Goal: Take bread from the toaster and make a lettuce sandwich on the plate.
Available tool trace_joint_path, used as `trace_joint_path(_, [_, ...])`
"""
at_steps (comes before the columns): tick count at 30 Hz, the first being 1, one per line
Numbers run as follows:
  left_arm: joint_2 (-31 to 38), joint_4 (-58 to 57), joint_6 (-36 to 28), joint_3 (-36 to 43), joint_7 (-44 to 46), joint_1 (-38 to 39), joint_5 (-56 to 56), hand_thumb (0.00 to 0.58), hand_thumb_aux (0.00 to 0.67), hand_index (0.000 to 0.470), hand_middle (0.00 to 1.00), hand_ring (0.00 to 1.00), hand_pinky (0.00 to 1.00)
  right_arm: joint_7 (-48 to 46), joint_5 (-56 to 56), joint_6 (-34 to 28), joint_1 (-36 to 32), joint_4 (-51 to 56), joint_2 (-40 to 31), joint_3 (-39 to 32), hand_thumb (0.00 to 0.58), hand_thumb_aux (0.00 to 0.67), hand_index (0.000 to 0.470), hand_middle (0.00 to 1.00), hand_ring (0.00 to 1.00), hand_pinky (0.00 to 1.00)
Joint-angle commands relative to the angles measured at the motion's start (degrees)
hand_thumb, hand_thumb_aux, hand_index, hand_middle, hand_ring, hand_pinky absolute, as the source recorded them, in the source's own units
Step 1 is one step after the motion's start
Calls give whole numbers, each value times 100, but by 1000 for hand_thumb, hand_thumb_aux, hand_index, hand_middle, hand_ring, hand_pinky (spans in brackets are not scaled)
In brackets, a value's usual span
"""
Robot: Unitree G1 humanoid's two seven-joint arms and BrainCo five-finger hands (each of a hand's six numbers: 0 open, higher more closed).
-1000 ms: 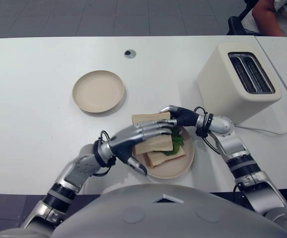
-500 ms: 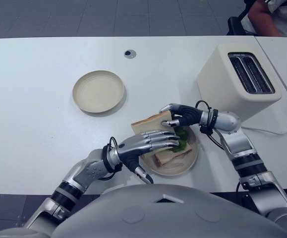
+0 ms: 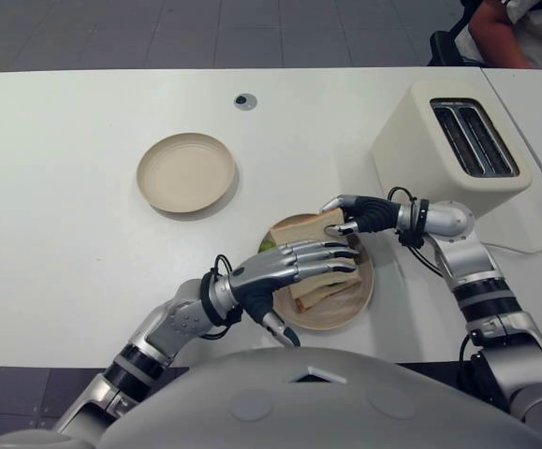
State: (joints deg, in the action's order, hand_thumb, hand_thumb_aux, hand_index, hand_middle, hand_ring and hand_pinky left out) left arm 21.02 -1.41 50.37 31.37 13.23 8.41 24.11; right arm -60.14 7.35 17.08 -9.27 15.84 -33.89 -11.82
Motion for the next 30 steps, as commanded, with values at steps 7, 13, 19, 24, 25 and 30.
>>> trace_joint_path(7, [-202,-2398,13,436,-396,-619,1152,0,0,0,0,0,0,1894,-978,1203,-270,274,313,607,0,0,0,0,0,0])
trace_joint_path(13, [210,-2368,-94,177,-618,-1011,1449,0,0,0,0,0,0,5044,-2270,1805,339,-1627,1115,1979,0,0,0,0,0,0])
trace_joint_path(19, [-67,-1567,361,-588,-1454,-1584,491,0,0,0,192,192,192,3117,2,1215,2377,-2876,422,1127,580,670,470,1000,1000,1000])
trace_joint_path(24, [627,669,231,304,-504,-876,-2996,0,0,0,686,686,686,1557,1375,1714,3555,-3419,-345,876,580,670,470,1000,1000,1000])
trace_joint_path(25, [908,1025,123,435,-290,-663,-3391,36,21,15,1000,1000,1000,1263,1380,1856,3784,-3409,-499,750,580,670,470,1000,1000,1000])
trace_joint_path(30, [2254,1471,-443,790,1016,475,-4121,580,670,470,1000,1000,1000,753,392,2249,4024,-2708,-595,72,580,670,470,1000,1000,1000])
